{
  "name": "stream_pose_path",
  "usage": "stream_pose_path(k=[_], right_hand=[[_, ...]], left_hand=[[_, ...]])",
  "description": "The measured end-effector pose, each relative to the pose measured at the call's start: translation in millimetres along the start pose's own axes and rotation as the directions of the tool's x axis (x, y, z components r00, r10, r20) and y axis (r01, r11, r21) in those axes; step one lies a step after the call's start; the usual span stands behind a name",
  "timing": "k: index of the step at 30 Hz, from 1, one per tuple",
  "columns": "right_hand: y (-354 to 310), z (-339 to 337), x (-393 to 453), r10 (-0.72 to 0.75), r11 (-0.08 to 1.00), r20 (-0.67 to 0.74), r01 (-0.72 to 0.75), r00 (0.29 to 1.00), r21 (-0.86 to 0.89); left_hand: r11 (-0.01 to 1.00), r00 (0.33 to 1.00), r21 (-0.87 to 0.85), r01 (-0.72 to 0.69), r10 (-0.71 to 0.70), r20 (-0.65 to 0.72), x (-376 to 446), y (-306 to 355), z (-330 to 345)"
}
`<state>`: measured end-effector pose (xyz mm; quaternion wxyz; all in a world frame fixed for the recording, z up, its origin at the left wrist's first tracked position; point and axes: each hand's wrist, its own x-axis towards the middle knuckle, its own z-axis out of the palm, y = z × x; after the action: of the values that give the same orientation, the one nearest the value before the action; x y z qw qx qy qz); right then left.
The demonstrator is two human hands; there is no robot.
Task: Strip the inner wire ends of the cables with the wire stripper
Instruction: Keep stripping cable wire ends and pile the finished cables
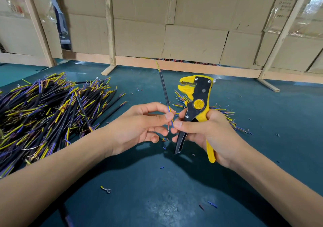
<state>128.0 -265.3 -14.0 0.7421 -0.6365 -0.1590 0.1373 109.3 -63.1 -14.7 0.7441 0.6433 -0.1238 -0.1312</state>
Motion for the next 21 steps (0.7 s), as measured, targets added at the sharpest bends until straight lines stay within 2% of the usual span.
stream_pose_path(k=[3,9,16,21], right_hand=[[-0.7,0.0,0.1,0.011,1.0,0.002,-0.011,1.0,0.008],[-1.0,1.4,0.1,0.052,0.998,-0.001,-0.052,0.999,0.042],[-0.2,2.1,0.8,0.075,0.988,0.019,-0.077,0.997,0.136],[-0.3,2.6,3.8,0.053,0.964,-0.032,-0.043,0.998,0.261]], left_hand=[[1.0,1.0,0.015,-0.02,0.021,-0.023,1.0,-2.8,1.0],[0.99,0.977,0.077,-0.118,0.129,-0.169,4.6,-7.0,4.4],[0.998,0.991,0.036,-0.048,0.052,-0.12,6.0,-5.4,2.0],[1.0,0.997,0.009,-0.011,0.012,-0.078,5.9,-1.6,-1.2]])
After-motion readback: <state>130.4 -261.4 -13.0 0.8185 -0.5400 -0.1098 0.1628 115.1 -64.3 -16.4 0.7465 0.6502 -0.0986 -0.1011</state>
